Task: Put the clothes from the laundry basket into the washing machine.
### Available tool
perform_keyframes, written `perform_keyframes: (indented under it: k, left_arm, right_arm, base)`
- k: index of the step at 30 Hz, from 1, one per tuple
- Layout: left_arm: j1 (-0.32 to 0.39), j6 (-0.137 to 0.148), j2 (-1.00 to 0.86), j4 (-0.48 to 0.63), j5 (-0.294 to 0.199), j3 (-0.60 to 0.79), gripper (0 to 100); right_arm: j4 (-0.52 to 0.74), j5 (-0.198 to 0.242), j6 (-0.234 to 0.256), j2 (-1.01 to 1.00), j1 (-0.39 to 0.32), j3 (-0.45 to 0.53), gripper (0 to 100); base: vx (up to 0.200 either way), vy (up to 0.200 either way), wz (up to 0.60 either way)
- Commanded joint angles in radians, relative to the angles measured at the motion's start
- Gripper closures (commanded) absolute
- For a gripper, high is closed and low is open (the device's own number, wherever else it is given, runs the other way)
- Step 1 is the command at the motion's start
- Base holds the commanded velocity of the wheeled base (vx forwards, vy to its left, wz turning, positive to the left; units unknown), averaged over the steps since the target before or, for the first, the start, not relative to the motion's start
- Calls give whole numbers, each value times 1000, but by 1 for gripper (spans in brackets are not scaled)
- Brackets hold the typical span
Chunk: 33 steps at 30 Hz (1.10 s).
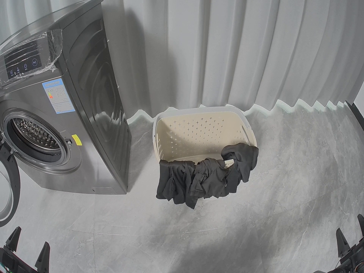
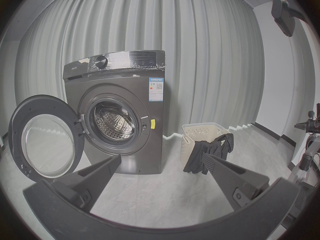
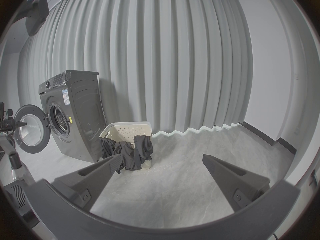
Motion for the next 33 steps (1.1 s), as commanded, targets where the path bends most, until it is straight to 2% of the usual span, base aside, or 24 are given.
perform_keyframes:
  k: [1, 17, 22, 24, 27, 28, 30, 31, 33]
  left_arm:
    - [1, -1, -18, 0, 0, 16, 0]
    - [-1, -7, -18, -2, -2, 16, 0]
    - [1, -7, -18, -2, -2, 16, 0]
    - [-1, -6, -18, -2, -2, 16, 0]
    - [-1, -4, -18, -2, -2, 16, 0]
    - [1, -3, -18, -2, -2, 16, 0]
    - [1, -3, -18, -2, -2, 16, 0]
    - [1, -3, -18, -2, -2, 16, 0]
    - [-1, -4, -18, -2, -2, 16, 0]
  right_arm:
    - [0, 1, -1, -16, 0, 15, 0]
    - [0, 3, -2, -16, -1, 16, 0]
    - [-8, 1, 1, -16, -3, 15, 0]
    - [-65, 3, -4, -16, -1, -42, 0]
    - [-57, 1, -2, 16, 10, -219, 0]
    - [-28, 6, -2, 48, 13, -251, 0]
    - [-22, 6, -2, 53, 13, -255, 0]
    - [87, 69, 7, 173, 63, -291, 0]
    - [110, 105, 35, 260, 106, -285, 0]
  base:
    - [0, -200, 0]
    - [0, -13, 0]
    - [200, 0, 0]
    - [200, 0, 0]
    - [133, 0, 0]
    - [0, 0, 0]
    - [0, 0, 0]
    - [0, 0, 0]
    - [0, 0, 0]
